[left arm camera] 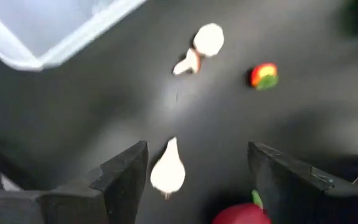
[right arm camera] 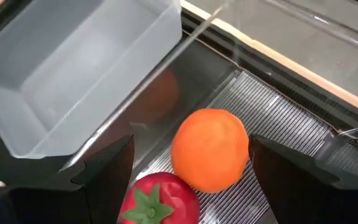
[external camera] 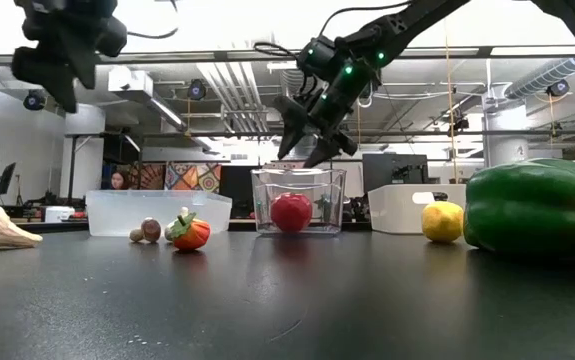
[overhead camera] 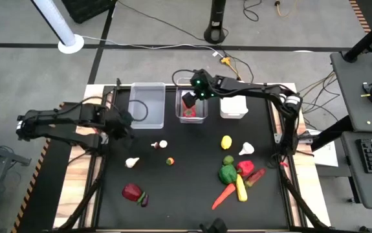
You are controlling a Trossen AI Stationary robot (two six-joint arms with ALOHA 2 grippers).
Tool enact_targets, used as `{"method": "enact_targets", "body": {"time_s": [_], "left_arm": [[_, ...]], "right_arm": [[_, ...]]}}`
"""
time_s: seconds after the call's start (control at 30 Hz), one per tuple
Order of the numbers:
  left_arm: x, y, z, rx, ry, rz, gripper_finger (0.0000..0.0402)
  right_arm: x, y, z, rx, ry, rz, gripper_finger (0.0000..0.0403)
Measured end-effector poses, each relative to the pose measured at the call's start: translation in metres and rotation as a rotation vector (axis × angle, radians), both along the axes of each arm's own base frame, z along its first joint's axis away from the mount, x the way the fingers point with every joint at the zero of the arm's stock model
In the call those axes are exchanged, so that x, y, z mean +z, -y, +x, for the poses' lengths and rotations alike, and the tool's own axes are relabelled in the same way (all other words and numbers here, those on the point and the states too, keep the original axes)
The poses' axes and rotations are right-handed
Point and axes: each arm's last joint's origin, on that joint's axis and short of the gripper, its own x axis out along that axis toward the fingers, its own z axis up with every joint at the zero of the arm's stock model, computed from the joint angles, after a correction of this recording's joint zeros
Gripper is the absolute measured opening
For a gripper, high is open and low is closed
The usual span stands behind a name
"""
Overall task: Sort produce into baskets
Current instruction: Put the big white garlic into the white bin
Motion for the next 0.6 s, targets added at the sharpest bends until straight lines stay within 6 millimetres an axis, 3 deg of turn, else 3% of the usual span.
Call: {"method": "enact_targets", "body": {"time_s": [0.17,0.4,0.6], "left_arm": [[-0.019,0.017,0.010,-0.046,-0.107,-0.017,0.0256],[-0.069,0.047,0.017,-0.147,-0.336,-0.063,0.0256],[-0.104,0.062,0.024,-0.200,-0.398,-0.043,0.0256]], "right_arm": [[0.017,-0.007,-0.004,0.011,0.037,-0.019,0.0309],[0.038,-0.017,-0.009,0.021,0.085,-0.036,0.0307],[0.047,-0.021,-0.012,0.025,0.108,-0.044,0.0308]]}}
